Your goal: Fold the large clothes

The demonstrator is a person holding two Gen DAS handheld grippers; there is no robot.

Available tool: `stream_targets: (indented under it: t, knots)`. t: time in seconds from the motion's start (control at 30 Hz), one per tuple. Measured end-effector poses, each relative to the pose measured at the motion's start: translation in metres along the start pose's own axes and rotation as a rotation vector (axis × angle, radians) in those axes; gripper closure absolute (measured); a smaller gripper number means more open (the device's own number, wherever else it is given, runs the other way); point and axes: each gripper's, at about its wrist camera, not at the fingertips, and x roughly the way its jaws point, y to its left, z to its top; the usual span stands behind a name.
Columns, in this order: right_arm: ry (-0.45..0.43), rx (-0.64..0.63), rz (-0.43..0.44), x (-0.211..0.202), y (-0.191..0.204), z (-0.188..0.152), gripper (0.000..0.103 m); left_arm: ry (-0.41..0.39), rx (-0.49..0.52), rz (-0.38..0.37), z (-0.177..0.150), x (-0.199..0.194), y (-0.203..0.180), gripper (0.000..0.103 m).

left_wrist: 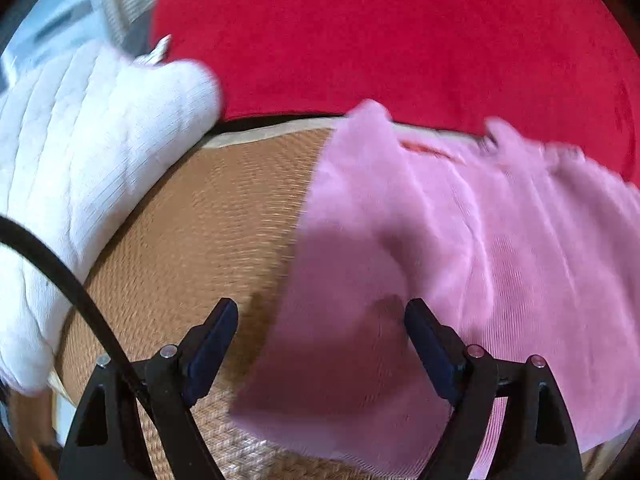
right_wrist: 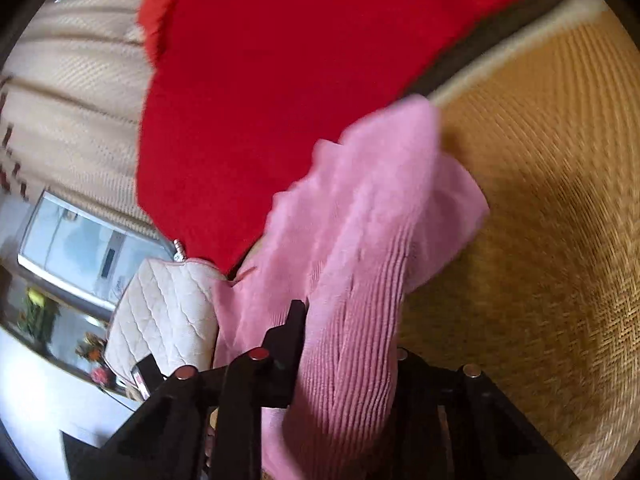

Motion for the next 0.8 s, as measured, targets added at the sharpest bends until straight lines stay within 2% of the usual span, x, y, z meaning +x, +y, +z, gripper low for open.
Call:
stream_targets:
  t: [0.17, 0.33, 0.43, 0.5, 0.57, 0.6, 0.63, 0.67, 0.7, 0.77, 0.8]
  knots:
    - [0.007, -0.127, -0.022, -0.002, 0.074, -0.001, 0.081, 0.008, -0.142, 0.036, 0.005, 0.0, 0.047, 0.017]
    - [0.065, -0.206, -0.084, 0.042, 0.149, -0.013, 0.081, 0.05, -0.196, 0.083, 0.002, 0.014, 0.08, 0.017]
    - [0.124, -0.21, -0.1, 0.079, 0.176, -0.032, 0.081, 0.087, -0.207, 0.096, -0.002, 0.023, 0.094, 0.017]
    - [0.179, -0.179, -0.119, 0.11, 0.182, -0.047, 0.081, 0.123, -0.229, 0.077, -0.005, 0.033, 0.107, 0.017]
    - [0.24, -0.112, -0.113, 0.135, 0.173, -0.057, 0.067, 0.132, -0.266, 0.068, -0.006, 0.038, 0.122, 0.017]
    - [0.269, -0.056, -0.076, 0.151, 0.168, -0.061, 0.061, 0.131, -0.278, 0.065, -0.006, 0.039, 0.126, 0.017]
    - [0.292, 0.019, 0.032, 0.164, 0.16, -0.064, 0.038, 0.133, -0.29, 0.058, -0.007, 0.041, 0.132, 0.017]
    - [0.3, 0.066, 0.12, 0.171, 0.153, -0.064, 0.022, 0.137, -0.296, 0.052, -0.01, 0.04, 0.136, 0.017]
    - [0.287, 0.154, 0.245, 0.177, 0.141, -0.067, 0.02, 0.144, -0.3, 0.036, -0.011, 0.042, 0.14, 0.017]
    - [0.259, 0.222, 0.326, 0.178, 0.129, -0.068, 0.02, 0.143, -0.305, 0.005, -0.013, 0.043, 0.144, 0.017]
    - [0.272, 0.23, 0.392, 0.177, 0.126, -0.068, 0.02, 0.132, -0.308, -0.016, -0.013, 0.041, 0.146, 0.017]
